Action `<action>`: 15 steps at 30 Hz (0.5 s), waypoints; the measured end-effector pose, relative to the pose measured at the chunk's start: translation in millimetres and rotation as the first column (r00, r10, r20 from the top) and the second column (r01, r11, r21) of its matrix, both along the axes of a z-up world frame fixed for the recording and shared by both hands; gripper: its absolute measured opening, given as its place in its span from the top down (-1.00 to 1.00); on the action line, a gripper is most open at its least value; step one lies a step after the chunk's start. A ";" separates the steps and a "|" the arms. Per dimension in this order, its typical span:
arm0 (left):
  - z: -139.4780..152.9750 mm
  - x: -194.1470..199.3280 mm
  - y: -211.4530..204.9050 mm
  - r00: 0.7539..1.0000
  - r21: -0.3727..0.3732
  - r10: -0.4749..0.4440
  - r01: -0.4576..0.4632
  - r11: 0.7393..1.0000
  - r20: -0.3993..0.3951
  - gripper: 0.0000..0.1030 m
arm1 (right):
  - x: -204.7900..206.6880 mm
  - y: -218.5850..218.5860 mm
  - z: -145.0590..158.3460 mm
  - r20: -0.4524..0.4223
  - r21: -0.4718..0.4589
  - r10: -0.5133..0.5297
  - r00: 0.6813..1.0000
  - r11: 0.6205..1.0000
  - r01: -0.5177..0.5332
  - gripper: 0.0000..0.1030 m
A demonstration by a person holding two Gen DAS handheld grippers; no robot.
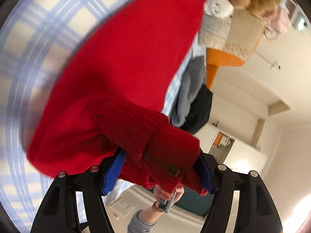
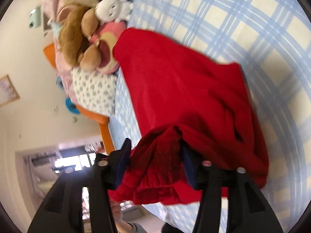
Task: Fold large clothes
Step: 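Lift the hem with both tools and fold it toward the collar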
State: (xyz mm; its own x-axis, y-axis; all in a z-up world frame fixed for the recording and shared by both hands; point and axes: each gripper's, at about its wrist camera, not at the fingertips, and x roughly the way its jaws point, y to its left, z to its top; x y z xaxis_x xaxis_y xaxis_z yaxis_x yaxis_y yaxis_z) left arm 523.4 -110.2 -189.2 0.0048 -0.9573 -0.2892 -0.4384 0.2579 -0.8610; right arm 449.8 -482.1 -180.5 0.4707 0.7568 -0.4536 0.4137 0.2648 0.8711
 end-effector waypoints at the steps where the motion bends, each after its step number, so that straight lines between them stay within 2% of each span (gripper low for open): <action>1: -7.4 7.7 1.6 1.000 0.002 0.015 -0.015 1.000 -0.013 -0.36 | 6.5 -1.8 -3.7 -0.002 0.000 0.000 1.000 1.000 0.000 -0.17; 5: -13.2 19.2 3.1 1.000 -0.005 -0.009 0.008 1.000 -0.014 -0.36 | 14.7 -9.3 -3.0 0.011 -0.011 -0.002 1.000 1.000 0.002 -0.38; 7: 2.1 21.9 3.7 0.998 0.014 -0.038 0.037 0.999 0.049 -0.36 | 14.9 -10.3 11.5 0.051 -0.021 0.028 0.998 0.999 -0.027 -0.46; 9: 17.1 32.3 7.0 0.992 0.030 -0.026 0.022 0.999 0.127 -0.54 | 11.4 -12.2 30.2 0.092 -0.034 0.057 0.994 0.998 -0.054 -0.48; 10: 35.2 33.7 20.5 0.978 0.048 0.013 -0.024 0.999 0.210 -0.56 | 7.4 -14.8 44.1 0.120 -0.047 0.074 0.990 0.997 -0.069 -0.57; 11: 56.2 34.4 36.8 0.955 0.063 0.054 -0.076 0.995 0.292 -0.68 | 4.8 -16.8 54.3 0.134 -0.057 0.087 0.987 0.995 -0.080 -0.66; 12: 66.8 35.4 42.6 0.942 0.071 0.075 -0.103 0.992 0.328 -0.77 | 2.1 -18.2 63.2 0.144 -0.072 0.099 0.985 0.993 -0.090 -0.67; 13: 83.2 31.7 53.7 0.923 0.116 0.083 -0.136 0.984 0.377 -0.77 | -1.4 -18.8 71.2 0.156 -0.097 0.116 0.981 0.990 -0.102 -0.70; 15: 102.2 22.8 59.0 0.901 0.206 0.035 -0.137 0.969 0.432 -0.78 | -4.9 -15.1 84.0 0.179 -0.140 0.176 0.968 0.978 -0.152 -0.82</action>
State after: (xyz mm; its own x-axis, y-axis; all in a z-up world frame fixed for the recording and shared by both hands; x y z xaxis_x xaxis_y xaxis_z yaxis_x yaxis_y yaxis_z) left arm 546.2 -51.2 -87.0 0.2544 -0.8564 -0.4493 -0.0759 0.4455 -0.8920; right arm 444.9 -497.2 -96.5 0.4310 0.7740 -0.4638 0.1863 0.4266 0.8851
